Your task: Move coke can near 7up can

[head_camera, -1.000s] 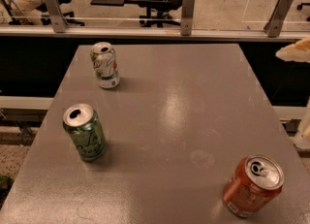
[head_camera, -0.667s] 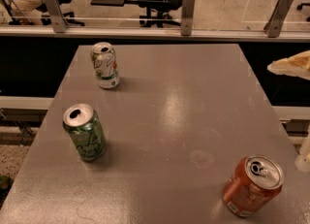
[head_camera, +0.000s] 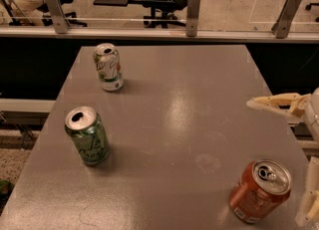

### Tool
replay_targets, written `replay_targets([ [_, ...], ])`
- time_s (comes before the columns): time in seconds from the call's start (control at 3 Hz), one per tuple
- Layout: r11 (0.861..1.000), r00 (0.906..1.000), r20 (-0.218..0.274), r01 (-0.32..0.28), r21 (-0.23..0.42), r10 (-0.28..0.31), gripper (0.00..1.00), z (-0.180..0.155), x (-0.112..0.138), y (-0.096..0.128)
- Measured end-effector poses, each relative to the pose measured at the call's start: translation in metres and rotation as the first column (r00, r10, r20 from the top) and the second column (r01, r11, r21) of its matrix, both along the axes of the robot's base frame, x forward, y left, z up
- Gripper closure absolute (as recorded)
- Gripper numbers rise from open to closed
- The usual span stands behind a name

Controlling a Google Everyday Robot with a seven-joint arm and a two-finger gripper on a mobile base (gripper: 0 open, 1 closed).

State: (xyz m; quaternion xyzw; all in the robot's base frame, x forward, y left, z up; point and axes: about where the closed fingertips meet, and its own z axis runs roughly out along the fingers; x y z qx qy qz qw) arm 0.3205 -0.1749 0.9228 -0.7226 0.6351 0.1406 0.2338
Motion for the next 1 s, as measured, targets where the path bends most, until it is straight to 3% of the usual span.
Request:
replay_targets([
  [0.33, 0.999, 0.9986, -0.006, -0.052, 0.007, 0.052, 0.00, -0.009, -0.012, 0.006],
  [1.0, 0.995, 0.9947, -0.032, -0.097, 0.023, 0.097, 0.41, -0.025, -0.025, 0.010],
])
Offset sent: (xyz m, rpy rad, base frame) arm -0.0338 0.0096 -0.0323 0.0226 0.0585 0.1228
